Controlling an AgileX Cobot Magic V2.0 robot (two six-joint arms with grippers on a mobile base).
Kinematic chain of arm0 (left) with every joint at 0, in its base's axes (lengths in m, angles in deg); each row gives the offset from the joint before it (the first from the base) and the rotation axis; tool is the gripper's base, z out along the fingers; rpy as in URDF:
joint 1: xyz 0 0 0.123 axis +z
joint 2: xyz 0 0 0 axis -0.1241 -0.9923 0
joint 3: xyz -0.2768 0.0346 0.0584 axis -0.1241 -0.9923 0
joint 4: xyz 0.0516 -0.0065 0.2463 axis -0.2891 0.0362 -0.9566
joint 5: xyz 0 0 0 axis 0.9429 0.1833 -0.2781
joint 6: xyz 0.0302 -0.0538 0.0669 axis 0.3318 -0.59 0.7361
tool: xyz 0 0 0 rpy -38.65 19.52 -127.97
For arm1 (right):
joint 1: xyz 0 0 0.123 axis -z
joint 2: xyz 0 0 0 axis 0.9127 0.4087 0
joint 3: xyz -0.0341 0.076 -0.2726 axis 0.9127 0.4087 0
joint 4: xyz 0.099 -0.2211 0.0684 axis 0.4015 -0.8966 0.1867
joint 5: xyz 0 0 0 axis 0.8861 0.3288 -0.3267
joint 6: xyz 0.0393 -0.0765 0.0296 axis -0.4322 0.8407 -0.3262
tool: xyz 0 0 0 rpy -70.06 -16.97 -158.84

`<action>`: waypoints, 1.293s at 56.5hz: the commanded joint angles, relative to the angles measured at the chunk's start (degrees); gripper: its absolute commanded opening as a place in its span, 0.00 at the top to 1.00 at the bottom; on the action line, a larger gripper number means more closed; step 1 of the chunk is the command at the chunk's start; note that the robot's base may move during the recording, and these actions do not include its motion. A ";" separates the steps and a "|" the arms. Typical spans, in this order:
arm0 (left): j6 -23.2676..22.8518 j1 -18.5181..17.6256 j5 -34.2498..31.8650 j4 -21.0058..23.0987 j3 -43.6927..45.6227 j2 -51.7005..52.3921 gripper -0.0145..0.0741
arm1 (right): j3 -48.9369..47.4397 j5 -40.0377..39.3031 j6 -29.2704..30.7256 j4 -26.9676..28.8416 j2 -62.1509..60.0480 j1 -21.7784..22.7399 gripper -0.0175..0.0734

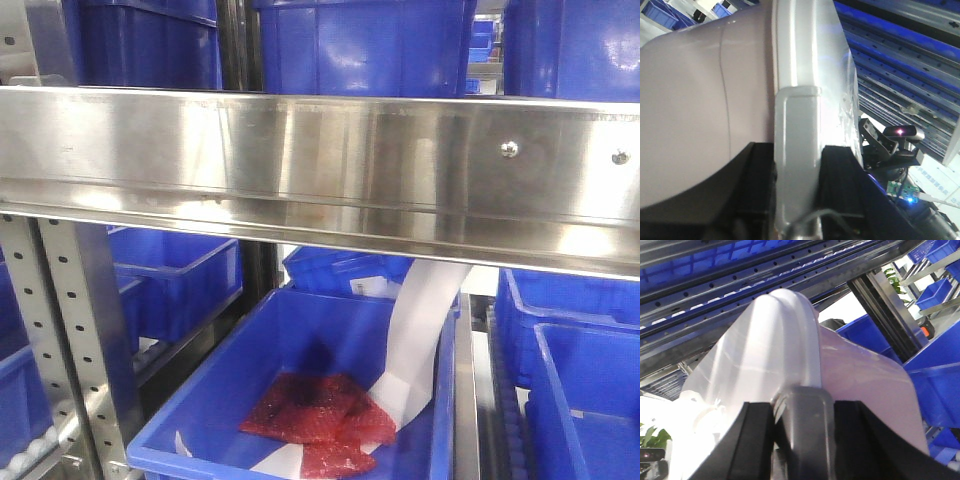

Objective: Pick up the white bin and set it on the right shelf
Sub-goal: 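Raise the bin with both grippers above the upper shelf rail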

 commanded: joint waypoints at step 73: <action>6.94 -1.08 0.00 -2.27 2.18 -16.54 0.27 | -2.17 6.02 9.86 0.30 21.83 -7.16 0.11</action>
